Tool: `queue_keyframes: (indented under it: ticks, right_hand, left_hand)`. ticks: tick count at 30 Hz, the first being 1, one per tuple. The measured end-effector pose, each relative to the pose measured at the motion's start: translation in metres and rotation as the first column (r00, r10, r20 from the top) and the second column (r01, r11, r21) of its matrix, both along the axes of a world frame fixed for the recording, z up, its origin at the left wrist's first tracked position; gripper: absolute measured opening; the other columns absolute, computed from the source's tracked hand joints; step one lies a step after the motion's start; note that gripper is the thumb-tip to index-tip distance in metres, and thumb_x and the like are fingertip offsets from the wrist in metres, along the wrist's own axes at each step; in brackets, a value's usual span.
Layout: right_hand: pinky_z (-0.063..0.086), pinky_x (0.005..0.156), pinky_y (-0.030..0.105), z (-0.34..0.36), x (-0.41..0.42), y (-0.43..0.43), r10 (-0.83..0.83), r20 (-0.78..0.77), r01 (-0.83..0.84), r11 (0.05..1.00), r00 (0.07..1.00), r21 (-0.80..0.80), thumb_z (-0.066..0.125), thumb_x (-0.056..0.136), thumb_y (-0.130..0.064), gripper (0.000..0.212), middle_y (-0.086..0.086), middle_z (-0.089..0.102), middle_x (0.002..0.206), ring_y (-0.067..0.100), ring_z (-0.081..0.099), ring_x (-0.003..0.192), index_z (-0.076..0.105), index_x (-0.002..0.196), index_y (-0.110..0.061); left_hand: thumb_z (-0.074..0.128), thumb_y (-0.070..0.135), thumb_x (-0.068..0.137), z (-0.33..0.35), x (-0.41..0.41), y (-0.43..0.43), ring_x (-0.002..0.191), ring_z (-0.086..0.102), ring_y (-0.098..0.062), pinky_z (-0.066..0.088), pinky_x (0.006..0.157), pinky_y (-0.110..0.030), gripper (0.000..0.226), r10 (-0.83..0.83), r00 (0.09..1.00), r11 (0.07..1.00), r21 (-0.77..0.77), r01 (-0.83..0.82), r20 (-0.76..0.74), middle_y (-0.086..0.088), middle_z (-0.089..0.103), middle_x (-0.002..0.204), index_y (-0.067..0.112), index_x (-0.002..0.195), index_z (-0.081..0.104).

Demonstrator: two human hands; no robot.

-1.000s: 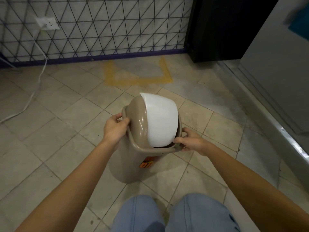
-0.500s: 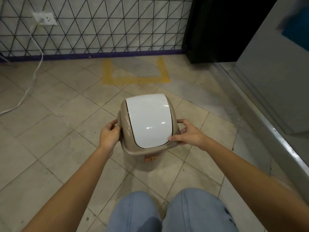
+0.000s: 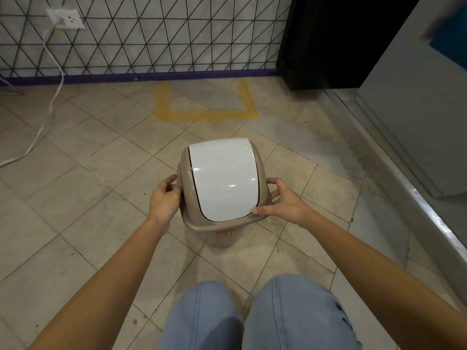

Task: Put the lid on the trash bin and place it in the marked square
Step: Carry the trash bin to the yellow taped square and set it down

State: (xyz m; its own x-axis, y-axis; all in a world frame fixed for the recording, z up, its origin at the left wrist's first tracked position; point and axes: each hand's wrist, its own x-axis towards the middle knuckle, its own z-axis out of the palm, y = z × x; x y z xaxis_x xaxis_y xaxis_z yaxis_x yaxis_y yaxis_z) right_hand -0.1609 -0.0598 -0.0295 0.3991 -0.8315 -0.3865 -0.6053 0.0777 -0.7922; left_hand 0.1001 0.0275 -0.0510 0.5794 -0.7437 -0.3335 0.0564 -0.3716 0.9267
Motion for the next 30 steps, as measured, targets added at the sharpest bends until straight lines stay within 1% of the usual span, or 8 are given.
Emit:
queue_keyframes:
  ticks: [3, 6, 10, 13, 17, 22, 25, 30]
  right_hand:
    - [0.046, 0.087, 0.028, -0.001, 0.002, 0.001, 0.020, -0.057, -0.027, 0.992, 0.998, -0.122, 0.087, 0.049, -0.044, 0.106, 0.002, 0.043, 0.131, 0.017, 0.047, 0.112, 0.029, 0.136, -0.026]
    - [0.031, 0.106, 0.039, 0.000, 0.005, 0.004, 0.032, -0.069, -0.048, 0.970, 0.997, -0.240, 0.087, 0.042, -0.050, 0.121, -0.002, 0.027, 0.143, 0.017, 0.028, 0.130, 0.017, 0.140, -0.032]
    - [0.023, 0.103, 0.029, -0.002, 0.007, 0.012, 0.118, -0.090, -0.142, 0.924, 0.989, -0.354, 0.088, 0.040, -0.049, 0.127, -0.008, 0.022, 0.141, 0.008, 0.021, 0.127, 0.007, 0.137, -0.045]
    - [0.024, 0.107, 0.029, -0.007, 0.009, 0.017, 0.125, -0.067, -0.141, 0.912, 0.990, -0.384, 0.090, 0.042, -0.042, 0.130, -0.006, 0.021, 0.141, 0.011, 0.024, 0.130, 0.004, 0.139, -0.043]
    - [0.026, 0.108, 0.032, -0.007, 0.012, 0.018, 0.118, -0.043, -0.126, 0.907, 0.992, -0.402, 0.091, 0.041, -0.037, 0.133, -0.003, 0.021, 0.141, 0.016, 0.023, 0.132, 0.003, 0.141, -0.037]
    - [0.030, 0.109, 0.036, -0.007, 0.015, 0.016, 0.111, -0.043, -0.119, 0.904, 0.993, -0.411, 0.092, 0.042, -0.034, 0.133, -0.002, 0.020, 0.141, 0.016, 0.023, 0.132, 0.003, 0.141, -0.036]
    - [0.027, 0.107, 0.032, -0.008, 0.019, 0.012, 0.095, -0.037, -0.102, 0.906, 0.995, -0.411, 0.091, 0.042, -0.034, 0.133, -0.001, 0.019, 0.143, 0.015, 0.021, 0.132, 0.003, 0.142, -0.036]
    - [0.024, 0.102, 0.027, -0.008, 0.027, 0.006, 0.091, -0.013, -0.089, 0.913, 0.996, -0.399, 0.092, 0.041, -0.032, 0.135, -0.004, 0.017, 0.144, 0.014, 0.019, 0.134, 0.002, 0.141, -0.039]
  left_hand:
    - [0.048, 0.017, 0.089, 0.003, -0.002, 0.003, 0.096, 0.057, -0.015, 0.044, 0.082, -0.029, 0.048, -0.003, 0.993, 1.000, -0.027, 0.006, 0.116, 0.002, 0.059, 0.106, 0.017, 0.137, 0.044]
    - [0.051, 0.019, 0.086, 0.006, -0.005, 0.007, 0.100, 0.057, -0.012, 0.042, 0.084, -0.026, 0.046, 0.035, 0.990, 0.996, -0.083, -0.024, 0.133, 0.006, 0.058, 0.114, 0.024, 0.132, 0.050]
    - [0.053, 0.014, 0.085, 0.011, -0.014, 0.020, 0.096, 0.058, 0.003, 0.044, 0.073, -0.012, 0.043, 0.037, 0.992, 0.980, -0.200, -0.013, 0.119, 0.017, 0.062, 0.106, 0.030, 0.125, 0.055]
    - [0.056, 0.011, 0.086, 0.010, -0.021, 0.034, 0.102, 0.056, 0.007, 0.045, 0.082, -0.010, 0.046, -0.034, 0.979, 0.965, -0.250, 0.084, 0.201, 0.012, 0.060, 0.118, 0.028, 0.128, 0.052]
    - [0.076, 0.022, 0.074, 0.007, -0.025, 0.047, 0.111, 0.049, 0.004, 0.037, 0.092, -0.006, 0.082, -0.180, 0.921, 0.953, -0.170, 0.251, 0.346, 0.010, 0.042, 0.131, 0.025, 0.143, 0.033]
    - [0.089, 0.036, 0.053, 0.002, -0.019, 0.050, 0.133, 0.034, -0.014, 0.032, 0.109, -0.032, 0.124, -0.352, 0.802, 0.904, -0.048, 0.425, 0.482, 0.010, 0.028, 0.139, 0.027, 0.150, 0.010]
    - [0.089, 0.034, 0.053, 0.001, -0.017, 0.044, 0.135, 0.032, -0.013, 0.030, 0.110, -0.031, 0.128, -0.363, 0.797, 0.899, -0.044, 0.436, 0.483, 0.017, 0.025, 0.134, 0.030, 0.149, 0.004]
    - [0.090, 0.030, 0.052, 0.002, -0.011, 0.037, 0.133, 0.032, -0.011, 0.028, 0.108, -0.024, 0.129, -0.353, 0.811, 0.905, -0.048, 0.422, 0.466, 0.014, 0.026, 0.135, 0.027, 0.150, 0.005]
